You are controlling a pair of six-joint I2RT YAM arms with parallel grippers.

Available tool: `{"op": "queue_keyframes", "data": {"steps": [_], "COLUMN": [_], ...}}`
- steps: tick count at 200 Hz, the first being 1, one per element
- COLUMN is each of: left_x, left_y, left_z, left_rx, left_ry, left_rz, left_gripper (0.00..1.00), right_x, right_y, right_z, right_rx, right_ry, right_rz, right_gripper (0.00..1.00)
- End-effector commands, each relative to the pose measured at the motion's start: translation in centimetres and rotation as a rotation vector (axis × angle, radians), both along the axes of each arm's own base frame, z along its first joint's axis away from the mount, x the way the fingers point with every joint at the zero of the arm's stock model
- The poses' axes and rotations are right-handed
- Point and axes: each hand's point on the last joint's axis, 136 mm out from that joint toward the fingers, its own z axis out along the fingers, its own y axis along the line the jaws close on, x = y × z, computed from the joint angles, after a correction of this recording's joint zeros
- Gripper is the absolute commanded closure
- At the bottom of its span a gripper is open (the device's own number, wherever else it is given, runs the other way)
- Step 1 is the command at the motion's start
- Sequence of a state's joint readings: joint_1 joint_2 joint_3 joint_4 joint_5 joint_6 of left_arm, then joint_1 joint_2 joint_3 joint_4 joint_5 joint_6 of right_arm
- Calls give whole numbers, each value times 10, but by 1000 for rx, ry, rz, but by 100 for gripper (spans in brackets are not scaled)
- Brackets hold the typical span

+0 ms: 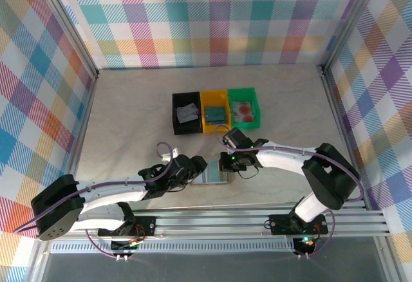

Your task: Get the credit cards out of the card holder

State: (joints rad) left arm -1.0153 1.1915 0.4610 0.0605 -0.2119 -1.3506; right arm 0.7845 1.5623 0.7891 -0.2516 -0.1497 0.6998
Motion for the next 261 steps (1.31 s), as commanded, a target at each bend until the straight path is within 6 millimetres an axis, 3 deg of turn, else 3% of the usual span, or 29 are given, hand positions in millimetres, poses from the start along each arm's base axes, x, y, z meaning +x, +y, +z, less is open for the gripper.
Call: {"op": "queue_keyframes", "data": {"steps": [1,69,134,261], "left_x": [2,-2,-10,-6], "left_y": [-4,6,-8,-7], "left_z": [1,-15,-34,-28], "left_rx": [-13,88,113,267], "left_ry": [-9,8,50,11], "left_rz": [22,-5,-98,-202], "left_gripper": [30,31,32,32], "right_x": [4,4,3,2], "right_y": [2,3,2,-1], "right_z": [0,-7,-6,-8], "right_rx": [2,26,31,36], "right_ry": [19,59,55,60], "right_rz": [-16,-16,-13,-23], "right_gripper": [100,100,100,100]}}
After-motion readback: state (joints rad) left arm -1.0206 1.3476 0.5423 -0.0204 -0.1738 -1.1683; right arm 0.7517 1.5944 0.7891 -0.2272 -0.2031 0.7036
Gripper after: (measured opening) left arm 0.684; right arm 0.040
